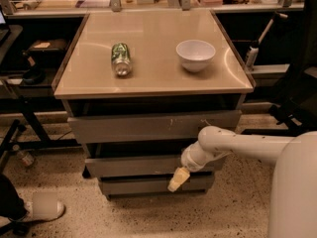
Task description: Open middle drawer
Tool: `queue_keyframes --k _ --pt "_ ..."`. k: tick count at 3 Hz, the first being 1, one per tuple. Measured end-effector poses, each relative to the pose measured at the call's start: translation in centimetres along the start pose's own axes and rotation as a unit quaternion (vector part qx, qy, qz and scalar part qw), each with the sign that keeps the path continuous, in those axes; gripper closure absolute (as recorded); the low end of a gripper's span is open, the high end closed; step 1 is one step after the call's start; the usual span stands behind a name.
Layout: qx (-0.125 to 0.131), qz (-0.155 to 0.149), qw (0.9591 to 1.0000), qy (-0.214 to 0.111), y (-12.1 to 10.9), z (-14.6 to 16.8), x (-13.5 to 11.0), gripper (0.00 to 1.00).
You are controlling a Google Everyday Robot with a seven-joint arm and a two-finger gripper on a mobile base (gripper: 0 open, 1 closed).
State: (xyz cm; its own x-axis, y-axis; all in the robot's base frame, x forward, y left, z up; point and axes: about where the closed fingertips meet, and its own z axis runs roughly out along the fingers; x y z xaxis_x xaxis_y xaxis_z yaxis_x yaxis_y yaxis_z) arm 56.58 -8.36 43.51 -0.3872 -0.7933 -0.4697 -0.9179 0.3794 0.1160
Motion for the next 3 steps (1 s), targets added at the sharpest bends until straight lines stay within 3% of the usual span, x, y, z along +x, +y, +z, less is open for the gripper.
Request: queue_keyframes --k 1,2,3 --pt "-0.007 0.004 0.9999 0.006 0.9 -0.3 0.7 0.0" --pt "-0.025 0.016 0.9993 0.02 3.9 -1.4 2.3 0.0" --pt "-0.03 0.01 0.9993 0.018 3.6 -1.0 1.9 0.0"
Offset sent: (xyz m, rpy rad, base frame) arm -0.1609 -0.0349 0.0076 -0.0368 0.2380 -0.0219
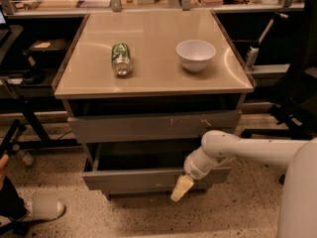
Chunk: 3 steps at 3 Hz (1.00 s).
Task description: Open middle drawer
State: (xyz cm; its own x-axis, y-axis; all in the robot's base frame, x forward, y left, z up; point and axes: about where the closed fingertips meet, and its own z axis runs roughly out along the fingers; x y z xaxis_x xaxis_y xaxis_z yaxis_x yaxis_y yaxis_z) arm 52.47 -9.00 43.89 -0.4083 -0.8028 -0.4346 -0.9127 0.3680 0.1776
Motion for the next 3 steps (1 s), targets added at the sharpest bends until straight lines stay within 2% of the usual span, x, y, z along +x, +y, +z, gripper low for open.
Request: queue_keyframes --k 1,2,3 --pt "-0.011 -0.012 0.9996 0.023 0.0 1.0 0.4 0.0" --pt "-0.03 -0.016 0.9976 0.06 1.2 2.0 2.7 0.0" --pt "-0.03 -0.016 0.9976 0.06 1.3 1.7 2.6 0.0"
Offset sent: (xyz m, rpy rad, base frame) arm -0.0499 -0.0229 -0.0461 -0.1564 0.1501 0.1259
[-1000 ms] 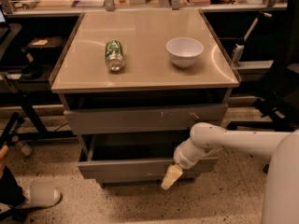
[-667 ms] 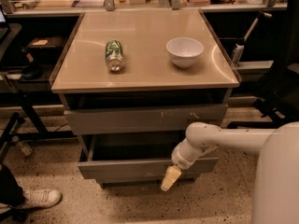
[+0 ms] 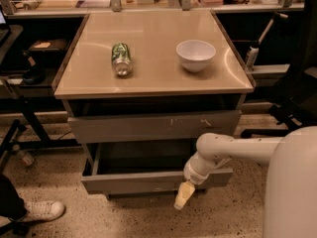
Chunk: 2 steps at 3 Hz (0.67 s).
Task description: Open middle drawer
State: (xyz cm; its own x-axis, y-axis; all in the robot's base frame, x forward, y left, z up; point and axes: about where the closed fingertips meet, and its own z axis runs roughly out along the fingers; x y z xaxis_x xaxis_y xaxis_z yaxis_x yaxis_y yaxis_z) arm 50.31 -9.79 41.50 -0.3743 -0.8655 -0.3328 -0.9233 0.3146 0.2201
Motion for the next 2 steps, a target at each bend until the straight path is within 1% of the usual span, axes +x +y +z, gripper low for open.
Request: queue_keyframes --k 1,2 --pt "-0.004 0.011 0.9999 0.01 2.96 -1.8 2.35 0.0" --pt "-0.004 0.011 0.9999 0.01 2.83 -1.81 2.28 0.0"
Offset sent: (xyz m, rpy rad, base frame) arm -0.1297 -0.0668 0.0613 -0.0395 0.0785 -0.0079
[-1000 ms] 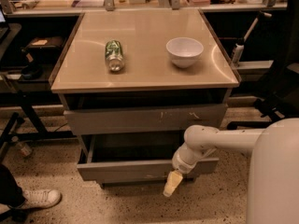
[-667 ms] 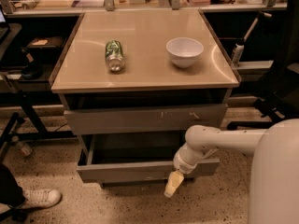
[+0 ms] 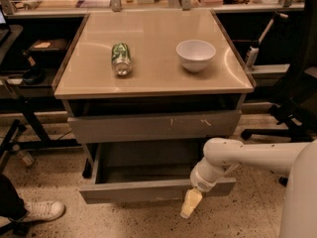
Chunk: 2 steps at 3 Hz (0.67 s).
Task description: Open middle drawer
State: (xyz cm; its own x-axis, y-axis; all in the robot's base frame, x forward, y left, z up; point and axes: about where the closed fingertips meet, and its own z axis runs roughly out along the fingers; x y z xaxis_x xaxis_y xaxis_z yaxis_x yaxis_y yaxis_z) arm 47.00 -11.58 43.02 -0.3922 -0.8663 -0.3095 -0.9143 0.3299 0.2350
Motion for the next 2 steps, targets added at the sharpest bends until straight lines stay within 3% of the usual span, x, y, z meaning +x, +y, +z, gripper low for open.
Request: queue_keyframes --k 1,2 --pt "-0.018 0.004 0.9998 0.001 3.9 -1.4 2.3 0.0" --pt "-0.033 0.027 0.9991 0.004 7.5 -2.9 5.6 0.0"
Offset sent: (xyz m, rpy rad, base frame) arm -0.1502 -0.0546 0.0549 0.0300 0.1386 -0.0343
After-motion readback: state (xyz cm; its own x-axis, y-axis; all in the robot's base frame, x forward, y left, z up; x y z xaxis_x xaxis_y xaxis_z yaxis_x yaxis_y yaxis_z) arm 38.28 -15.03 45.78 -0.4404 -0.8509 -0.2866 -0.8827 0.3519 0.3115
